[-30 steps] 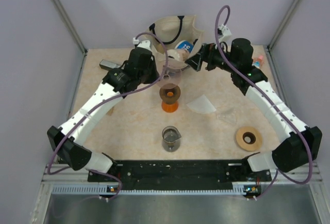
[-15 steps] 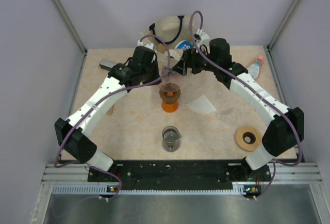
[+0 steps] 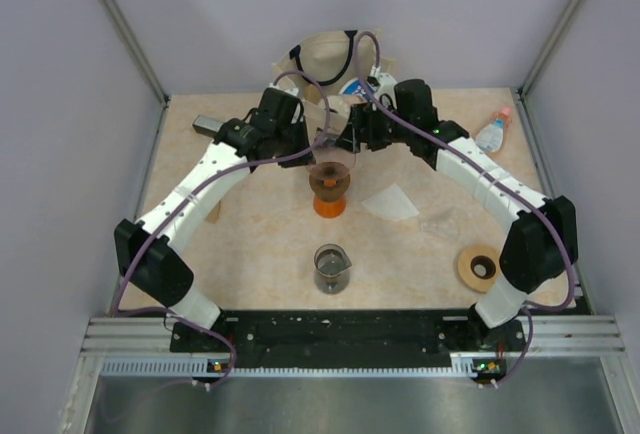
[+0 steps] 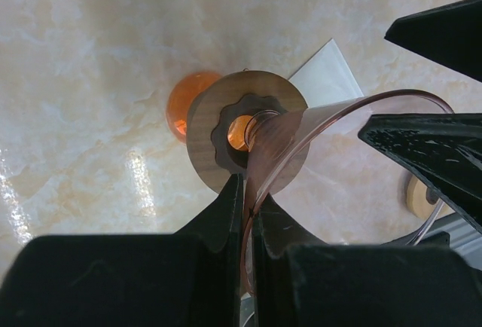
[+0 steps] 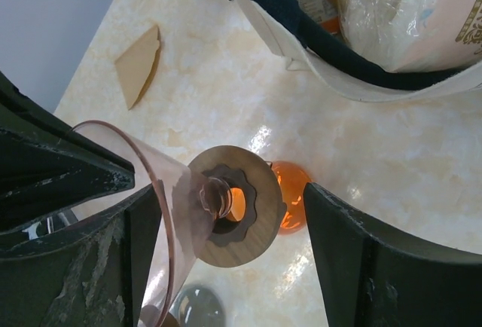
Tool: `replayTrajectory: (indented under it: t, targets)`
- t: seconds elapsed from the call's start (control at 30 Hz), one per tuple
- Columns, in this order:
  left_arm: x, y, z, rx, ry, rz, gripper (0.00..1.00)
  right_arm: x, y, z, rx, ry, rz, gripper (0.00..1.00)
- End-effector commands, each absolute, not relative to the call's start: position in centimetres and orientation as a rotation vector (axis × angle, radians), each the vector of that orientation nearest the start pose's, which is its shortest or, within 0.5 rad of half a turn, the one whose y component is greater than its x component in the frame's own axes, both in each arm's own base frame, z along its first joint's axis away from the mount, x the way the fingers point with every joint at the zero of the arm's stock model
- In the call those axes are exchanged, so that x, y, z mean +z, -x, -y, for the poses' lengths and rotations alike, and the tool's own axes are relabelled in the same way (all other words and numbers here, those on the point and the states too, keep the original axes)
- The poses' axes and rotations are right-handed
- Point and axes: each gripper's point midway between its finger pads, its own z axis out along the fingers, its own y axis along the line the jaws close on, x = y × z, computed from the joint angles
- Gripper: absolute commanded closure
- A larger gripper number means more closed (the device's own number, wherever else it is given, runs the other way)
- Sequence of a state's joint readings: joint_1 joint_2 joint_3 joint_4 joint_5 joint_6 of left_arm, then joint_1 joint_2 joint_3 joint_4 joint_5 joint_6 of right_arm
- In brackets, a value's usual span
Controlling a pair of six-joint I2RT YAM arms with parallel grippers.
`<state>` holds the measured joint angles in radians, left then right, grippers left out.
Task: Place the coffee filter in the dripper
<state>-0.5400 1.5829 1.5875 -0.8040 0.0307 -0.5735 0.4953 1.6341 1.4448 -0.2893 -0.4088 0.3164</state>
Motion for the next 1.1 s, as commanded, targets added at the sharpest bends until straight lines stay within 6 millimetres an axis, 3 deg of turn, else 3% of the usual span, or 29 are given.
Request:
replayTrajectory:
  t: [0.0,0.13,0.33,0.53,0.9,1.07]
  targets:
    - [25.0,-35.0,25.2,-0.652,-0.005,-2.396,1.0,26.1,-38.4,-30.5,0.901,0.47,-2.06,0.26]
    - [24.4,-35.8,24.8,-0.623,0.02,-2.408,1.0,25.4,-38.7,-30.3,0.886,0.458,-2.079,0.34]
    - [23.5,-36.4,23.9,-0.555,0.06,-2.421,1.0,24.5,-39.0,-30.4,0.881,0.441,-2.108,0.38]
    - [23.1,-36.2,24.2,-0.572,0.047,-2.448,1.0,24.0,-39.0,-30.7,0.893,0.444,-2.128,0.56]
    - [21.3,-34.7,23.8,-0.537,0.068,-2.575,1.0,22.9,-38.2,-30.5,0.888,0.431,-2.199,0.72]
    - [20.2,-34.8,23.2,-0.511,0.12,-2.609,1.0,21.5,-38.3,-30.7,0.878,0.42,-2.257,0.82]
